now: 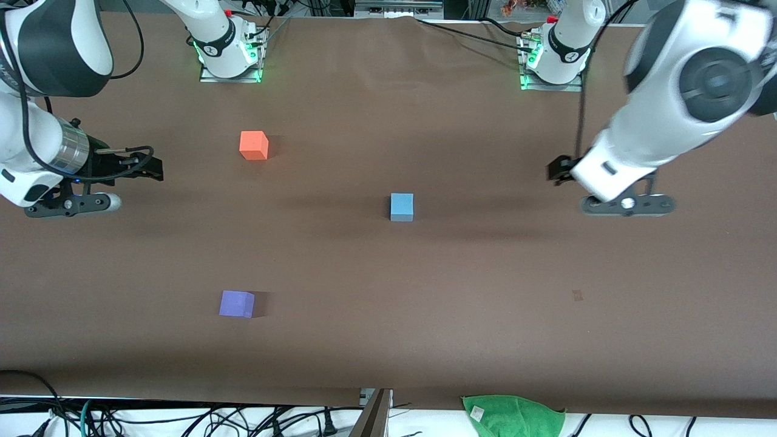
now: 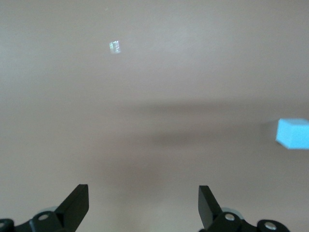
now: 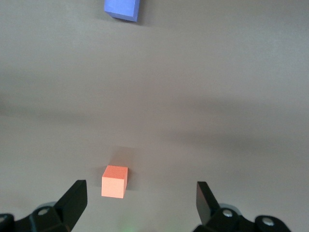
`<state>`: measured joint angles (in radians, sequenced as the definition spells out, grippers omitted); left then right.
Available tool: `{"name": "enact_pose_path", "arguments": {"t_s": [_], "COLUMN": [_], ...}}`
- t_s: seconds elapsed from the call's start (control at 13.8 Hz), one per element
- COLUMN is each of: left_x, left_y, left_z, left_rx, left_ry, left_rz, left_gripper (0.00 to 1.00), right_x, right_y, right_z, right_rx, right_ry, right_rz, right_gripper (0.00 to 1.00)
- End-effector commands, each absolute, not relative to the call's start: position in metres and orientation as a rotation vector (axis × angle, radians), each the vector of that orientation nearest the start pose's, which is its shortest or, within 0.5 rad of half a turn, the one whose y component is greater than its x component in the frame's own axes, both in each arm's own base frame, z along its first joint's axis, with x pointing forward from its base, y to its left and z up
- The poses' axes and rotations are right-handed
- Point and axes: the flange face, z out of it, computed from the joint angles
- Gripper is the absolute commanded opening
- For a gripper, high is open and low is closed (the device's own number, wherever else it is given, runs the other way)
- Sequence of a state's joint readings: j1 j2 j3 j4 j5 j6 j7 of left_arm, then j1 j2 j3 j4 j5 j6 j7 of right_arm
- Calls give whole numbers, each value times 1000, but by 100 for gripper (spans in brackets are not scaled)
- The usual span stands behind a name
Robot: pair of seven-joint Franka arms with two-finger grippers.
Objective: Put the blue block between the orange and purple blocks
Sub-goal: 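Withdraw the left gripper while the right gripper reaches toward the cube, then lower the right gripper onto the light-blue cube and close on it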
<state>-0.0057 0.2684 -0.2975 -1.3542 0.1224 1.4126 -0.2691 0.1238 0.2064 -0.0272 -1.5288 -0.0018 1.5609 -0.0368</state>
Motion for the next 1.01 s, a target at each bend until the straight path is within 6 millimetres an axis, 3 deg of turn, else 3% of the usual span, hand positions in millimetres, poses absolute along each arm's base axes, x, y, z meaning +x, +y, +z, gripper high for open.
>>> {"name": "enact_pose_path", "arguments": {"t_s": [0.0,0.07,0.29,0.43,0.72,0.94], "left_x": [580,569,544,534,533,534], "left_y": [-108,-98,-49,-22,-22,-20], "left_z": [584,603,605,607,608,606], "left_rx": [-3036,-3029,-3128,-3159,-3121,-3119], "left_ry": [144,199,236,155,144,93], "left_rz": [317,275,193,124,115,148], "left_gripper": [100,100,100,100,100,100], "right_x": [607,607,608,609,591,578], "right_y": [74,91,138,188,296,362], "right_z": [528,525,516,500,460,423], "right_rx": [-3134,-3130,-3113,-3104,-3119,-3105], "right_ry": [-258,-283,-285,-214,-108,26], "right_rz": [231,226,179,141,86,18], "right_gripper": [100,100,100,100,100,100]}}
